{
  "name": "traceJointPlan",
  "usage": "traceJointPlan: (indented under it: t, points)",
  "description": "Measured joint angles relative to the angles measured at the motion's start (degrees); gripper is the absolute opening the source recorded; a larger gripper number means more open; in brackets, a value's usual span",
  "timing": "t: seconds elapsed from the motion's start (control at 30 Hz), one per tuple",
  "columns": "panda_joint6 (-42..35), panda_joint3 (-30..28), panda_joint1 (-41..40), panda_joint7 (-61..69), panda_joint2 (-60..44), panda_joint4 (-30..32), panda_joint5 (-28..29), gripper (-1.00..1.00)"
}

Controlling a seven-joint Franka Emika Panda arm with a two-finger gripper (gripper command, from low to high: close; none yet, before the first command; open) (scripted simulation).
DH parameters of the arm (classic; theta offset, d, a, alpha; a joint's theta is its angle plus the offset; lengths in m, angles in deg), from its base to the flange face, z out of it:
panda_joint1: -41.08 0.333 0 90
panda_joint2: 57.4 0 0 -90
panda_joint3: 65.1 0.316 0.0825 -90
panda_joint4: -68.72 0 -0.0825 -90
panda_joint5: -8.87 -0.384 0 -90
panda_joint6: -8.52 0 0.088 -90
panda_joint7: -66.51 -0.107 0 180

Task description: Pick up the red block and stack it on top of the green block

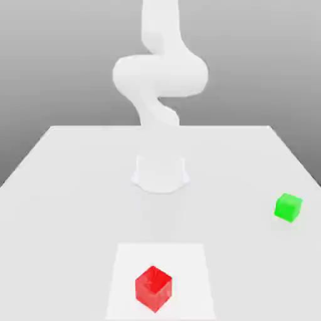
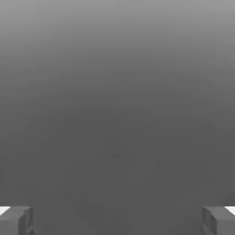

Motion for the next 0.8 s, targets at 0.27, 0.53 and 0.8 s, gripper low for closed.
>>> traceJointPlan:
  t: [0.27,0.53,0.8]
  points:
    - [7.28,-3.57,3.05,14.19,-16.93,4.58,3.05,0.00]
    - [14.55,-6.66,5.08,31.20,-33.55,9.10,1.73,0.00]
    - [22.44,-5.29,3.90,49.74,-50.25,12.96,-3.80,0.00]
